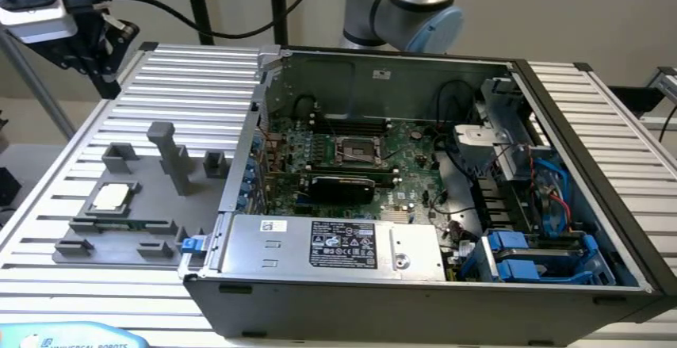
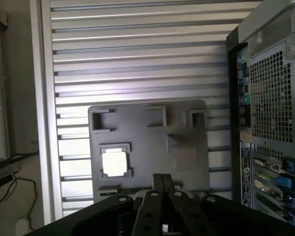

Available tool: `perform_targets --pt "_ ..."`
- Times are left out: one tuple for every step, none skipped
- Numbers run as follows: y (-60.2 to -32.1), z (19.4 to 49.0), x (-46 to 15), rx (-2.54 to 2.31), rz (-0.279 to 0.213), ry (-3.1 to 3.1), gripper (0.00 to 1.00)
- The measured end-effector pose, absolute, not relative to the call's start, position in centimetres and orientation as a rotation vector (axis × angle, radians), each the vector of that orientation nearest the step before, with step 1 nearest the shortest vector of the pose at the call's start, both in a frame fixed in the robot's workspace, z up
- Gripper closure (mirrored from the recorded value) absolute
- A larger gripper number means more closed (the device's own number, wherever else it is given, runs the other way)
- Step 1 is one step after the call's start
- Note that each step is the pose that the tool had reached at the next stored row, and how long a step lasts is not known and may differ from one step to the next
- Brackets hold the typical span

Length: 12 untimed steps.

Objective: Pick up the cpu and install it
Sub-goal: 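Reach for the cpu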

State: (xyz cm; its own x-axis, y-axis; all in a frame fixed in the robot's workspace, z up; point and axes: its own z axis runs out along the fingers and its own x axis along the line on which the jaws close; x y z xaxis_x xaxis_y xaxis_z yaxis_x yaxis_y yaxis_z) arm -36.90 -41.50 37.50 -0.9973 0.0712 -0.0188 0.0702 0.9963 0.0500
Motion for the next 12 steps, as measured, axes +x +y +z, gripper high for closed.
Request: perform_targets --pt "-41.5 37.3 -37.4 0.11 0.077 3.118 0.89" --pt "-41.5 37.2 -37.8 0.11 0.077 3.118 0.89" --pt "-41.5 37.0 -38.3 0.11 0.077 3.118 0.89" --pt "-41.5 36.9 -38.7 0.11 0.077 3.118 0.89" --pt "-41.5 36.7 -39.2 0.111 0.077 3.118 0.89" --pt "-41.5 36.6 -39.6 0.111 0.077 3.118 0.89" --pt "-41.5 36.5 -40.1 0.111 0.077 3.118 0.89" --pt "-41.5 36.3 -40.6 0.11 0.077 3.118 0.89" --pt "-41.5 36.1 -41.0 0.11 0.077 3.118 0.89" --pt "-41.5 35.9 -41.5 0.11 0.077 3.118 0.89" --pt "-41.5 35.8 -41.9 0.11 0.077 3.118 0.89" --pt "-41.5 35.6 -42.4 0.11 0.077 3.118 0.89"
